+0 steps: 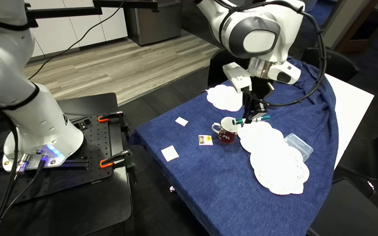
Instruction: Put the blue marker inside the maroon mug
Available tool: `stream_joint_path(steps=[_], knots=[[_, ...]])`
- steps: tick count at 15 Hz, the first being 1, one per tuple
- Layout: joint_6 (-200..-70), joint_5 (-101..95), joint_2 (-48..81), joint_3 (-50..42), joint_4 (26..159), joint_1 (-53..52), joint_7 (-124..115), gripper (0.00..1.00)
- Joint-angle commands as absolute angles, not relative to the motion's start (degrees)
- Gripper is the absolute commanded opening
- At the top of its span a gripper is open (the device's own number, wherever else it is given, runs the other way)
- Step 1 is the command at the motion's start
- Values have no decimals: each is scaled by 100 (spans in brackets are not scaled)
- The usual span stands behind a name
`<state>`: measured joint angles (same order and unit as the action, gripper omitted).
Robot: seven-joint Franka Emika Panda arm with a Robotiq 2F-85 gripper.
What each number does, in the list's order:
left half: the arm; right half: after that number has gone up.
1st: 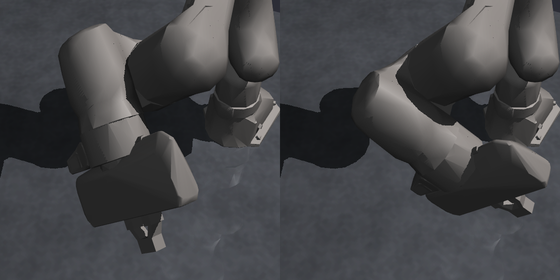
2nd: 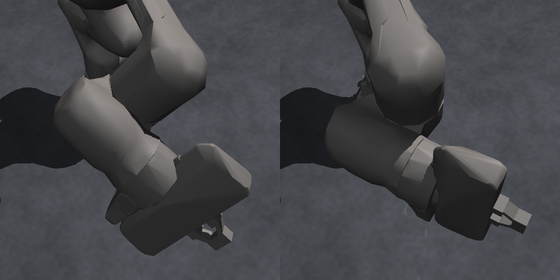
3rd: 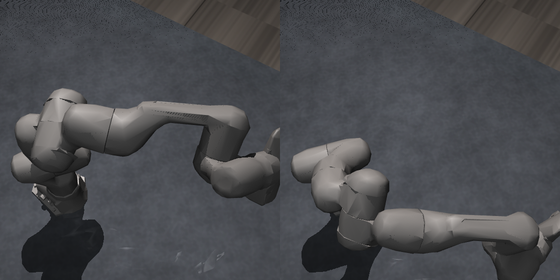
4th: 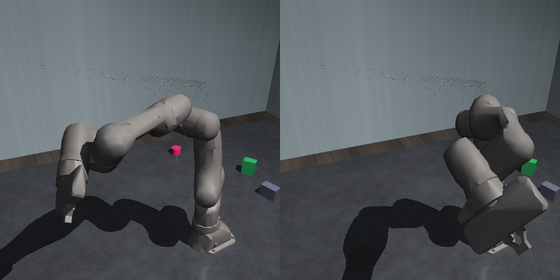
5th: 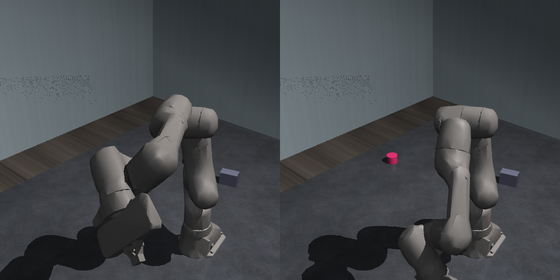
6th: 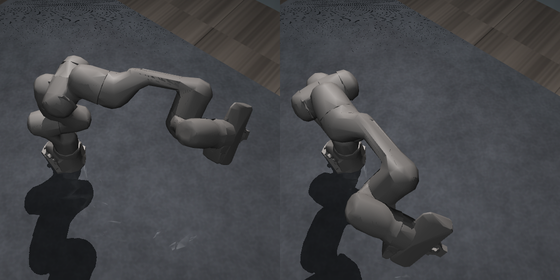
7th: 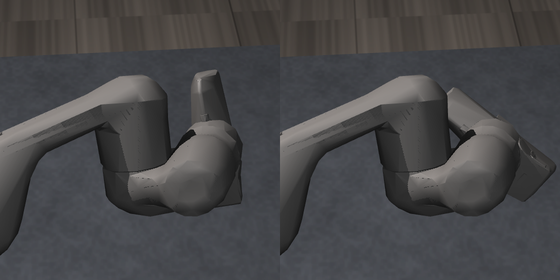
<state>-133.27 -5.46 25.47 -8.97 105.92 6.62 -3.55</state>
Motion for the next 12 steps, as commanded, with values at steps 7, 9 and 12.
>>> stream_joint_path(steps=[7,9,12], knots=[[-13247,637,2710,-192,10436,1299,1537,5],[-13241,968,2761,-3,10395,1493,2204,5],[-13096,1488,2846,285,10301,1800,3206,5]])
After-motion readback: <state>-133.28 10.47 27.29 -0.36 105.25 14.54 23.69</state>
